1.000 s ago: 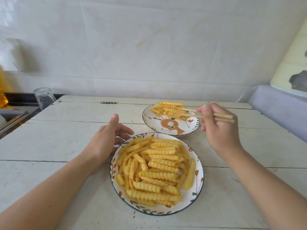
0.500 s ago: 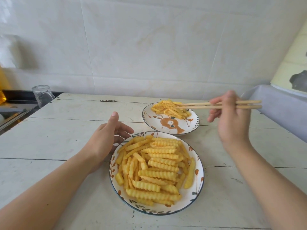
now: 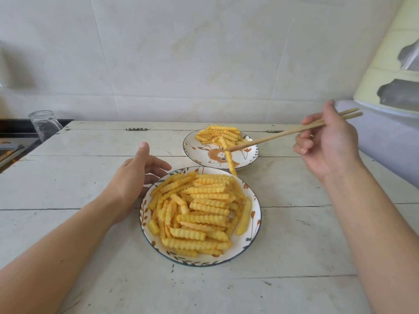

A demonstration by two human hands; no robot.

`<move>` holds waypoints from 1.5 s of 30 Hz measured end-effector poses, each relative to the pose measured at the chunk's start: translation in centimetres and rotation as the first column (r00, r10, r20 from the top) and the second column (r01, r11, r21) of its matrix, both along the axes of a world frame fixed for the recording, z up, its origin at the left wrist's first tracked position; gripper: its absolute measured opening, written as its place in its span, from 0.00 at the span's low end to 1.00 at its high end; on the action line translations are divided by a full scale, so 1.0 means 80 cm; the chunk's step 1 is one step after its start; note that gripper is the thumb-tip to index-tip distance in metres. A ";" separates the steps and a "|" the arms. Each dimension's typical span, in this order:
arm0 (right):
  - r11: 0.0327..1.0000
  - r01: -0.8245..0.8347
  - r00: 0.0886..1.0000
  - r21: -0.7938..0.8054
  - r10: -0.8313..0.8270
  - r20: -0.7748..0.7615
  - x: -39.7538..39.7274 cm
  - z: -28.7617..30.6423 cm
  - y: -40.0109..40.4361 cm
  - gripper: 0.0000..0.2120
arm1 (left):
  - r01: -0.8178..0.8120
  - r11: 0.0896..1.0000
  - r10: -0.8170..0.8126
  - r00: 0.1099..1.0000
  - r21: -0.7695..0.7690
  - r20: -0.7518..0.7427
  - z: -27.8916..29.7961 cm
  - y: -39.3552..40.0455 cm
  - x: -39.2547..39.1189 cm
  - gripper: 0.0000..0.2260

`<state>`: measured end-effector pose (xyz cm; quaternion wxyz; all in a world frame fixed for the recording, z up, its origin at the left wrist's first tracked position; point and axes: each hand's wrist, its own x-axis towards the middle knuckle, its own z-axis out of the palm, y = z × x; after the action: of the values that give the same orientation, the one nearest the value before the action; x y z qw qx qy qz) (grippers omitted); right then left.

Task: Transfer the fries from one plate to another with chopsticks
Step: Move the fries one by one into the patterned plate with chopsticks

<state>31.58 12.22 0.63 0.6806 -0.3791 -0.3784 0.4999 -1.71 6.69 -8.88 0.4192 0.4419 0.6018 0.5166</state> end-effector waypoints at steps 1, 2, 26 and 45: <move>0.999 0.031 0.999 -0.015 -0.031 0.024 0.005 0.004 -0.007 0.26 | 0.006 1.000 -0.006 1.000 0.003 0.000 0.000 -0.001 0.001 0.35; 0.998 0.065 0.997 -0.025 -0.064 0.052 0.008 0.009 -0.014 0.26 | 0.009 1.000 -0.009 1.000 0.002 -0.001 0.001 -0.001 0.000 0.35; 0.911 0.260 0.857 0.320 -0.371 0.358 -0.006 0.036 -0.055 0.20 | -0.007 1.000 0.007 1.000 0.029 -0.024 0.000 -0.005 0.007 0.35; 0.895 0.042 0.711 0.444 -0.339 0.616 -0.038 -0.053 0.050 0.20 | -0.040 0.997 0.044 0.997 0.063 -0.066 -0.004 0.000 0.004 0.35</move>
<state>28.52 16.20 -3.63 0.6056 -0.4264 -0.6516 0.1639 -1.37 6.66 -9.19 0.3742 0.4588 0.6085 0.5285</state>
